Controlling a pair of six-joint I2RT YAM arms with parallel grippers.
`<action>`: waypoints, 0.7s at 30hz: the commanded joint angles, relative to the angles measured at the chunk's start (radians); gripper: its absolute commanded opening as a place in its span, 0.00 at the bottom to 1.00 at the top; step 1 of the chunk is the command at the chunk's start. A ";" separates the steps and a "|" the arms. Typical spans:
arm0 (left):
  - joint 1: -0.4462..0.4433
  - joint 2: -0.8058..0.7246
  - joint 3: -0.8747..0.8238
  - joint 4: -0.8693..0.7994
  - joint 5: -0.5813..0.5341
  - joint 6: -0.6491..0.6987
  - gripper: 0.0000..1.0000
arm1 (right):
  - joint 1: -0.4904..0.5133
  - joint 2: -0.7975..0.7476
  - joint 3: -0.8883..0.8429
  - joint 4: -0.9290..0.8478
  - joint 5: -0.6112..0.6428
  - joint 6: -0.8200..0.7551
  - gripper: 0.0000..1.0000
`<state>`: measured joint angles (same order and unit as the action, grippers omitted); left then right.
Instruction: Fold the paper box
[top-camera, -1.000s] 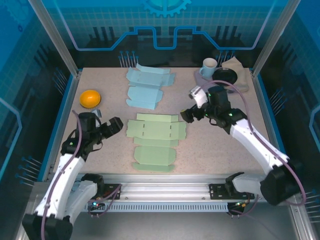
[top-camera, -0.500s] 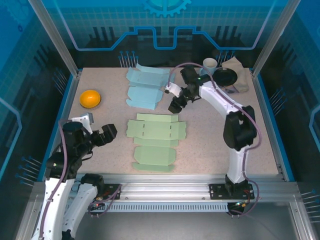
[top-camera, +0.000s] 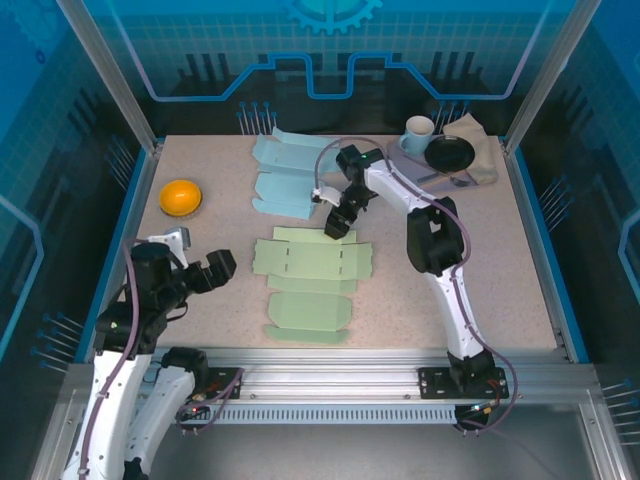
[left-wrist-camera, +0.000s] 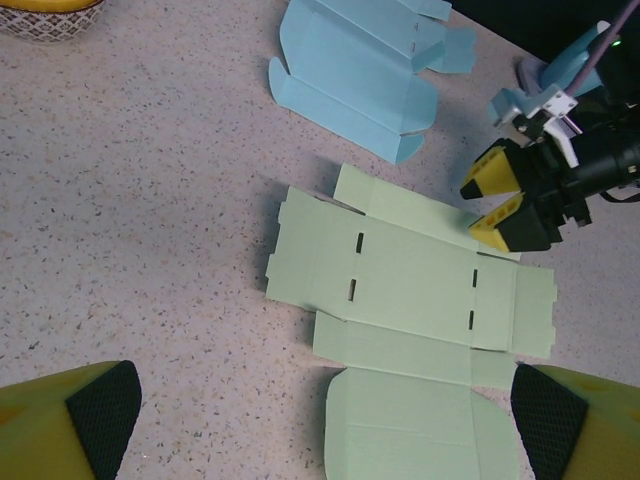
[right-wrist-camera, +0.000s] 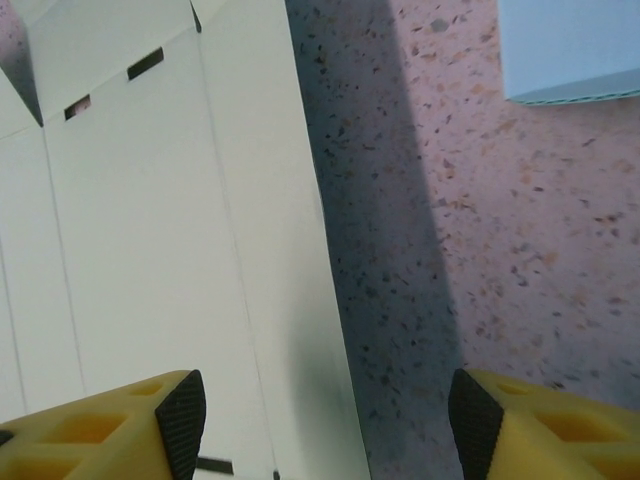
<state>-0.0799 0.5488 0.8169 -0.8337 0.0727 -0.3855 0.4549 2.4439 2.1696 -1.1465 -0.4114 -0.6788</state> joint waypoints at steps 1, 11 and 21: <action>-0.007 0.009 -0.011 -0.010 0.015 0.010 0.99 | 0.027 0.033 0.038 -0.070 -0.051 -0.019 0.68; -0.015 0.011 -0.013 -0.007 0.013 0.013 0.99 | 0.041 0.052 0.044 -0.151 -0.093 -0.104 0.60; -0.017 0.014 -0.012 -0.011 0.009 0.010 0.99 | 0.051 0.063 0.039 -0.196 -0.054 -0.171 0.51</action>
<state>-0.0895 0.5583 0.8143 -0.8341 0.0727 -0.3855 0.4873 2.4825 2.1864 -1.2934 -0.4698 -0.8135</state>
